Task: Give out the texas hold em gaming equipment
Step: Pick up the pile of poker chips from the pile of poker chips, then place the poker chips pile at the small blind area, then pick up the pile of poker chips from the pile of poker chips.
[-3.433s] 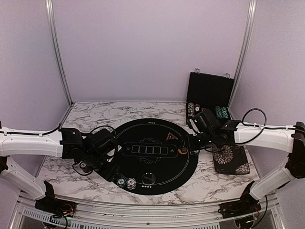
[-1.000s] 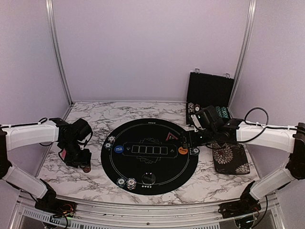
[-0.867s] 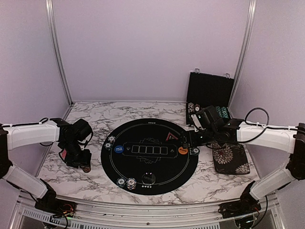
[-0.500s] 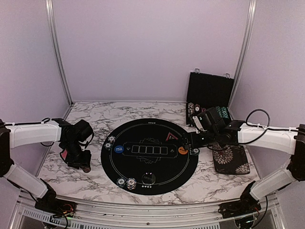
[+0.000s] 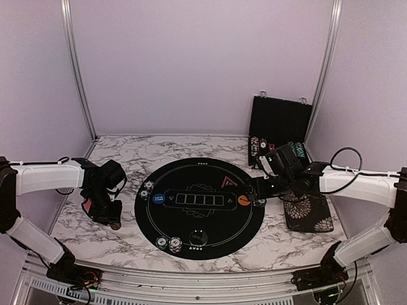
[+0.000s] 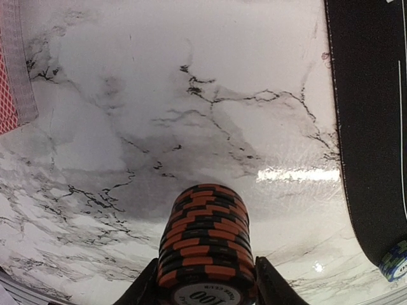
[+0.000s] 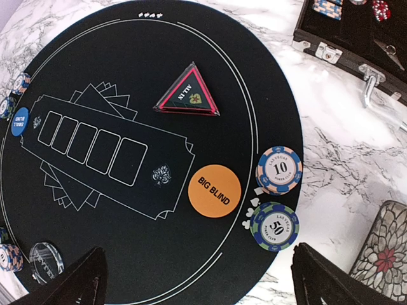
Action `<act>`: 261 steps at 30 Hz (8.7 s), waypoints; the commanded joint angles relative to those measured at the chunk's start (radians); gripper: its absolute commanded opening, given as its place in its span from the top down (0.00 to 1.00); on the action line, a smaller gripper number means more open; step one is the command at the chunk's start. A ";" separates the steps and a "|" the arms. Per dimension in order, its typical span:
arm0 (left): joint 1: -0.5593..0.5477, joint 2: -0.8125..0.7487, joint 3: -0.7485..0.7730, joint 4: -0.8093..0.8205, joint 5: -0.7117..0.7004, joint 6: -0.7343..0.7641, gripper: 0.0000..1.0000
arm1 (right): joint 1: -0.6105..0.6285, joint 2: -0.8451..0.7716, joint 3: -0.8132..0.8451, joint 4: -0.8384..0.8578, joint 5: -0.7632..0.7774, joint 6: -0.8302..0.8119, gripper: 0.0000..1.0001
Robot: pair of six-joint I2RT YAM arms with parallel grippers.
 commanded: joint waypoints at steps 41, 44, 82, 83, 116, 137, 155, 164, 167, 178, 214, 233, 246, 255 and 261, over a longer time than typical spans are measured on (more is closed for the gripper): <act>0.002 -0.030 0.062 -0.059 -0.021 0.011 0.61 | -0.013 -0.025 -0.010 0.026 -0.009 0.011 0.02; 0.002 -0.029 0.070 -0.062 -0.021 0.013 0.62 | -0.013 -0.025 -0.007 0.026 -0.009 0.010 0.02; -0.046 0.320 0.378 0.001 -0.010 0.083 0.62 | -0.017 -0.056 -0.019 0.005 -0.010 0.010 0.01; -0.050 0.332 0.384 0.007 -0.008 0.082 0.62 | -0.017 -0.058 -0.019 0.003 -0.011 0.010 0.01; -0.090 0.518 0.465 0.060 -0.044 0.092 0.56 | -0.049 -0.139 -0.075 -0.030 -0.002 0.018 0.02; -0.088 0.532 0.465 0.057 -0.066 0.109 0.52 | -0.051 -0.140 -0.075 -0.026 -0.004 0.020 0.02; -0.090 0.483 0.432 0.046 -0.005 0.162 0.40 | -0.052 -0.151 -0.072 -0.037 0.001 0.026 0.02; -0.108 0.444 0.376 0.047 0.011 0.174 0.40 | -0.052 -0.153 -0.072 -0.044 0.003 0.033 0.02; -0.113 0.431 0.364 0.045 0.015 0.177 0.40 | -0.052 -0.155 -0.075 -0.045 0.005 0.034 0.02; -0.113 0.384 0.308 0.046 -0.015 0.160 0.43 | -0.053 -0.165 -0.085 -0.043 0.005 0.040 0.02; -0.107 0.439 0.369 0.066 -0.032 0.176 0.53 | -0.052 -0.189 -0.095 -0.060 0.020 0.043 0.01; -0.106 0.145 0.224 -0.023 -0.034 0.098 0.42 | -0.052 -0.175 -0.101 -0.033 -0.001 0.043 0.02; -0.043 -0.017 0.072 -0.067 -0.056 -0.016 0.33 | -0.051 -0.155 -0.095 -0.015 -0.031 0.029 0.02; -0.024 0.003 0.053 -0.047 -0.051 -0.004 0.31 | -0.050 -0.158 -0.097 -0.013 -0.033 0.029 0.02; -0.007 0.016 0.037 -0.022 -0.037 0.009 0.31 | -0.051 -0.168 -0.102 -0.018 -0.028 0.034 0.02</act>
